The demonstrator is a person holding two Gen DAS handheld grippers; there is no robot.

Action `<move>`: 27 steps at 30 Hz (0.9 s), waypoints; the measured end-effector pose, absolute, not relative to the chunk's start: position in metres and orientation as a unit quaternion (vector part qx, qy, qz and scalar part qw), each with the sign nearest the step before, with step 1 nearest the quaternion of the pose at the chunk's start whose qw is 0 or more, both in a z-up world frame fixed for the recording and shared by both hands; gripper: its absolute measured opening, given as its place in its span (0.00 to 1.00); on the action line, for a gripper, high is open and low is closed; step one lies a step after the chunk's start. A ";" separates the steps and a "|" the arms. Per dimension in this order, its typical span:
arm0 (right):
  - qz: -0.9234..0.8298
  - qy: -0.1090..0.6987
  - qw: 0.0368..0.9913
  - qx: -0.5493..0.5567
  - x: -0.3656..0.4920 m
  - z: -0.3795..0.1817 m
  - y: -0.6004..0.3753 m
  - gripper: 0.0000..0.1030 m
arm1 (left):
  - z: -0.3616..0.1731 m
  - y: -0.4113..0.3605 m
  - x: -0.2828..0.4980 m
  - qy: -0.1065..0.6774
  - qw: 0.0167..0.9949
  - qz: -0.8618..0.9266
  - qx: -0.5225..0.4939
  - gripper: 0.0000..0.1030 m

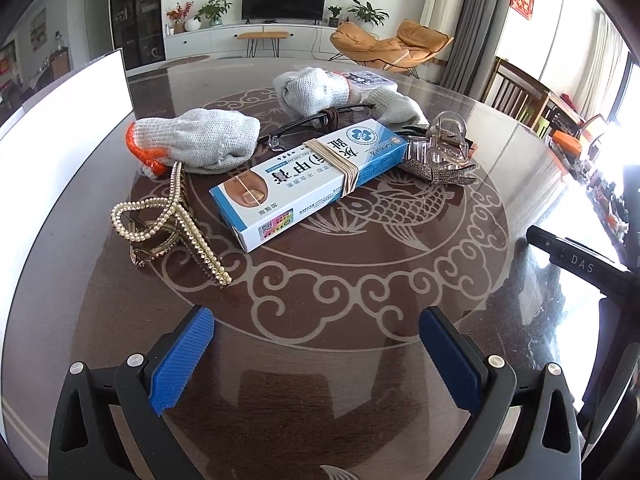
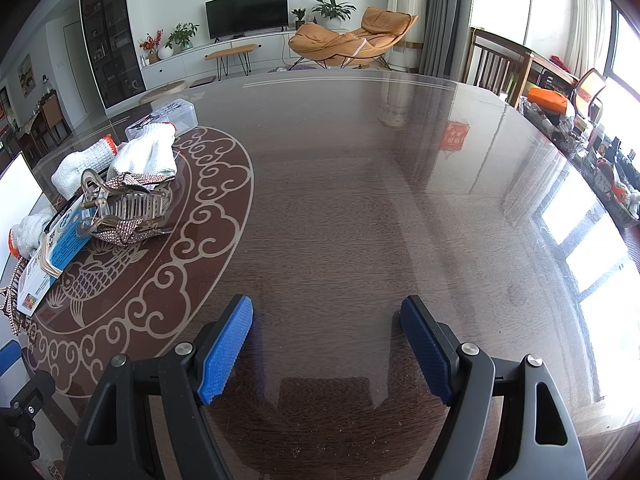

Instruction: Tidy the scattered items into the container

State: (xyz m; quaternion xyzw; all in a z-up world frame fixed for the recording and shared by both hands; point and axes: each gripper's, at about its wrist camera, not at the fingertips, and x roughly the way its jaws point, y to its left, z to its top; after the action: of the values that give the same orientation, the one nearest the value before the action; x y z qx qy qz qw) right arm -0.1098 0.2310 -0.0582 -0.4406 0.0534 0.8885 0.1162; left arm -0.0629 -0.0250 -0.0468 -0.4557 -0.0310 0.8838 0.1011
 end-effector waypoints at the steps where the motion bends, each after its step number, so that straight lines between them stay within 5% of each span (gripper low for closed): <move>1: 0.889 0.053 0.116 -0.441 -0.109 -0.058 0.231 0.75 | -0.046 -0.035 -0.057 -0.045 0.109 0.884 -0.453 1.00; 11: 0.889 0.053 0.116 -0.441 -0.109 -0.058 0.231 0.75 | -0.047 -0.132 -0.035 -0.039 0.071 0.881 -0.466 1.00; 22: 0.889 0.053 0.116 -0.441 -0.109 -0.058 0.231 0.75 | -0.036 -0.109 -0.118 -0.053 0.125 0.881 -0.452 1.00; 27: 0.889 0.053 0.116 -0.441 -0.110 -0.058 0.231 0.75 | -0.044 -0.124 -0.125 -0.090 0.035 0.874 -0.477 1.00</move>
State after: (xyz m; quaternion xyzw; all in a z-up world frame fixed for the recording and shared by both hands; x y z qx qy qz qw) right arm -0.1095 0.2310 -0.0584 -0.4406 0.0534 0.8885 0.1162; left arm -0.1248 -0.1242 -0.0438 -0.4770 -0.0903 0.8736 0.0346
